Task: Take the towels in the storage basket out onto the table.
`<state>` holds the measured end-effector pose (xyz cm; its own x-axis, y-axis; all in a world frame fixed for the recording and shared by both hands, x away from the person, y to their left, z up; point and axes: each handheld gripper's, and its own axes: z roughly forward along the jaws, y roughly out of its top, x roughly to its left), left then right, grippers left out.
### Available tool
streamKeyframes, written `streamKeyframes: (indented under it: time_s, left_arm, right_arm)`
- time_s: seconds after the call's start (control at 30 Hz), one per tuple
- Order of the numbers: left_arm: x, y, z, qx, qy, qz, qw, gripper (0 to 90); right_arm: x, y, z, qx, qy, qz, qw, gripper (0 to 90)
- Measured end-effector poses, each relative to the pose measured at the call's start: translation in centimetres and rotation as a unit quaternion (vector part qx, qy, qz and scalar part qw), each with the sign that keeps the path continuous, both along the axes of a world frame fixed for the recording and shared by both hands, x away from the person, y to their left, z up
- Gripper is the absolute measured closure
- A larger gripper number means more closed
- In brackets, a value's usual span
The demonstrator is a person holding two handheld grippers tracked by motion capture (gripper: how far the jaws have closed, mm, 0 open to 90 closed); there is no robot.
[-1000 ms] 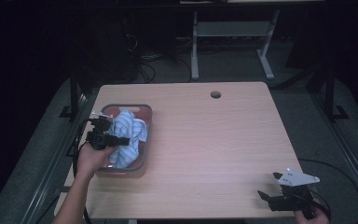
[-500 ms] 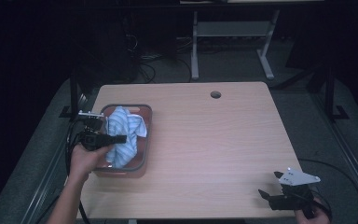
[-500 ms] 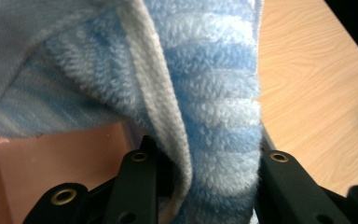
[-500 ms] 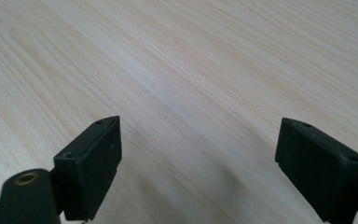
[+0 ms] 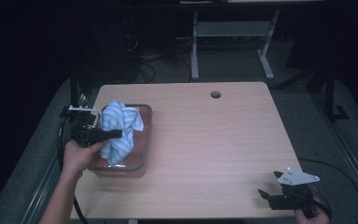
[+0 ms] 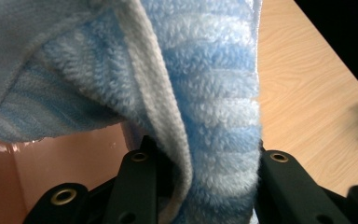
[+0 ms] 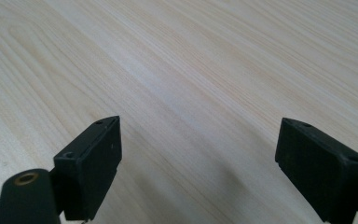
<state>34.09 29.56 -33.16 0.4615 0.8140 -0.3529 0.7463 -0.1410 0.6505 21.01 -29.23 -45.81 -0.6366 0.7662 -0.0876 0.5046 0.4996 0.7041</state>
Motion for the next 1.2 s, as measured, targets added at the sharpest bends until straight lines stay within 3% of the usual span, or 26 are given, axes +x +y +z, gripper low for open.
streamKeyframes:
  time_s: [0.63,1.2]
  left_arm:
    - [0.6,-3.2,3.7,0.002,-0.022,-0.035,0.9991,68.6]
    - [1.3,-5.9,4.3,0.01,-0.023,-0.058,0.998,68.4]
  right_arm:
    - [0.1,-0.3,0.0,0.003,0.001,-0.007,1.0,13.9]
    - [0.2,-0.5,0.1,0.008,-0.002,-0.01,0.9999,13.9]
